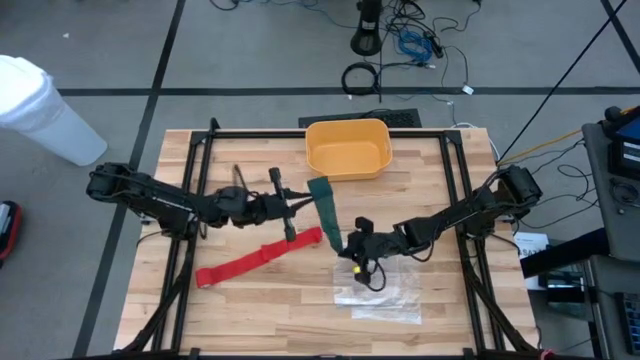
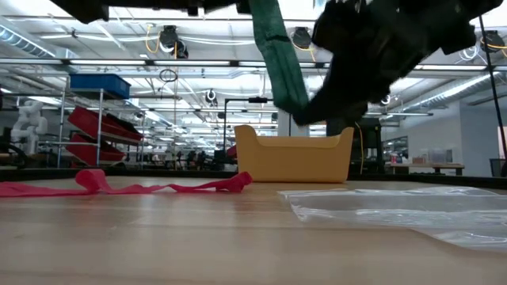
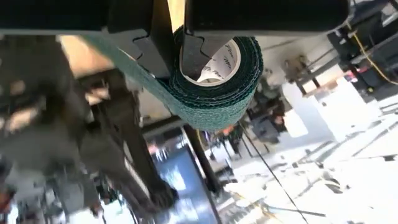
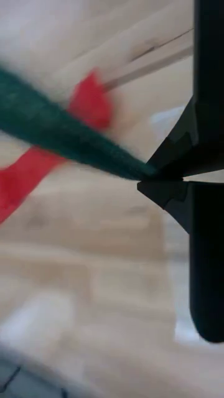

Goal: Roll bandage
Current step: Roll the green bandage

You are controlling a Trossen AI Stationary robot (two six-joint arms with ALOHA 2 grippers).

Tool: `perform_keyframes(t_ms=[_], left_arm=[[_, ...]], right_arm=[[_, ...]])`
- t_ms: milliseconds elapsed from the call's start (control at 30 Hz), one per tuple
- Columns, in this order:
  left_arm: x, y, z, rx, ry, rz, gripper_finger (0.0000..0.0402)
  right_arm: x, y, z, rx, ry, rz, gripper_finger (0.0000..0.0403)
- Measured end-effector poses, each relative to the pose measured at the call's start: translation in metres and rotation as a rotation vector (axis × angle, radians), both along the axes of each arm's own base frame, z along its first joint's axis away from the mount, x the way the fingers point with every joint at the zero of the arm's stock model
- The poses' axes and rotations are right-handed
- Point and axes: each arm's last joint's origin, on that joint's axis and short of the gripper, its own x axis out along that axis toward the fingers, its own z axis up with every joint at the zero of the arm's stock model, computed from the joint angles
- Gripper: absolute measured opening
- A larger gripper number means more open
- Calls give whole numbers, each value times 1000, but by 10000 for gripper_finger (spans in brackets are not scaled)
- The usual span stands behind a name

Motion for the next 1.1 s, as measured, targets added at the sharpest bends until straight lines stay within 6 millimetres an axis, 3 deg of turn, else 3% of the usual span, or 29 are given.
perform_keyframes(t_ms=[200,533,967,1100], left_arm=[[-12,-15,17,6,-99,-252,13],[-10,-19,10,-4,-20,-223,13],[-8,-18,1,27,78,-168,13],[-7,-18,-2,50,106,-166,13]], right_arm=[[6,-12,-17,18,65,-47,0],[11,-13,-1,-56,-74,-37,7],[4,5,17,-111,-171,54,154],[2,2,35,-187,-258,18,189]])
